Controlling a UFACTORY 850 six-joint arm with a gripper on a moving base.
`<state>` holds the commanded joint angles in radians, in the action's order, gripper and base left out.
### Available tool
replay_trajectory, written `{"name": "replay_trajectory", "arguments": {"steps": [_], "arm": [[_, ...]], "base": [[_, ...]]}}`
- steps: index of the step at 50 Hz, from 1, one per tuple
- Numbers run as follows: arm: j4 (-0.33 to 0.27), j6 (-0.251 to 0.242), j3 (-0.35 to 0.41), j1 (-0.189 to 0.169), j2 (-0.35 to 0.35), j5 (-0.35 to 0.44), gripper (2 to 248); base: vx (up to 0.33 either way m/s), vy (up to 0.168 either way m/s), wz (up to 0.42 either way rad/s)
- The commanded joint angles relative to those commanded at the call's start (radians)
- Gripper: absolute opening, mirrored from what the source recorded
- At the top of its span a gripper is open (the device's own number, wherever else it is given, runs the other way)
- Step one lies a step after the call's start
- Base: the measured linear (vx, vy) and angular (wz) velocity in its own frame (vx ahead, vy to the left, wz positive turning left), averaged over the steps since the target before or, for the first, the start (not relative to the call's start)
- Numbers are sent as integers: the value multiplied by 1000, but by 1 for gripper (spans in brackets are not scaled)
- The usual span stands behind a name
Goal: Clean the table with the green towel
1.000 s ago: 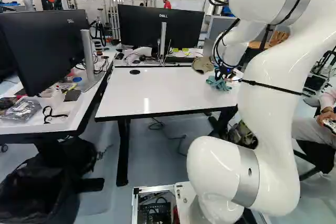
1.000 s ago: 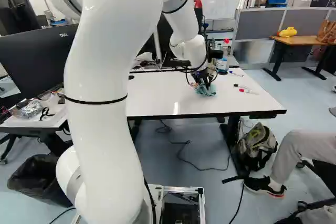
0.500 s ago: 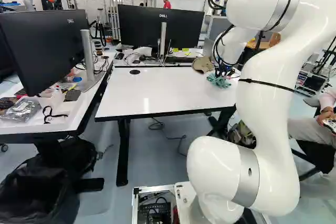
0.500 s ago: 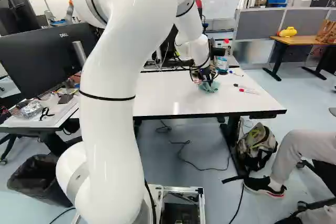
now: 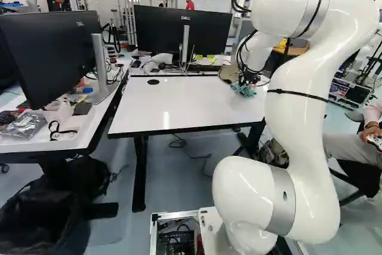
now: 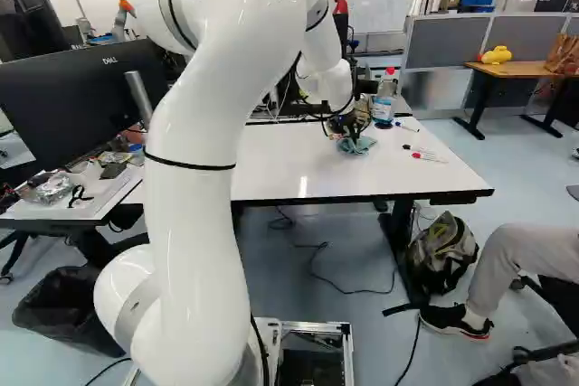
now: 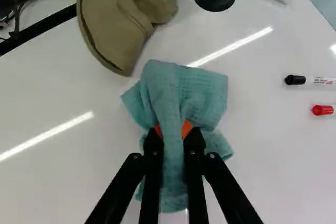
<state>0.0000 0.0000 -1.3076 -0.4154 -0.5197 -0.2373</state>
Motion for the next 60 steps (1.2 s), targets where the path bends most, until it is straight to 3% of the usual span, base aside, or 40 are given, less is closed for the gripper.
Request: {"name": "replay_trajectory", "arguments": {"steps": [41,60], "arm": [[0,0,227,31,174,0,50],[0,0,326,20,254,0,50]], "base": [[0,0,0],[0,0,0]]}}
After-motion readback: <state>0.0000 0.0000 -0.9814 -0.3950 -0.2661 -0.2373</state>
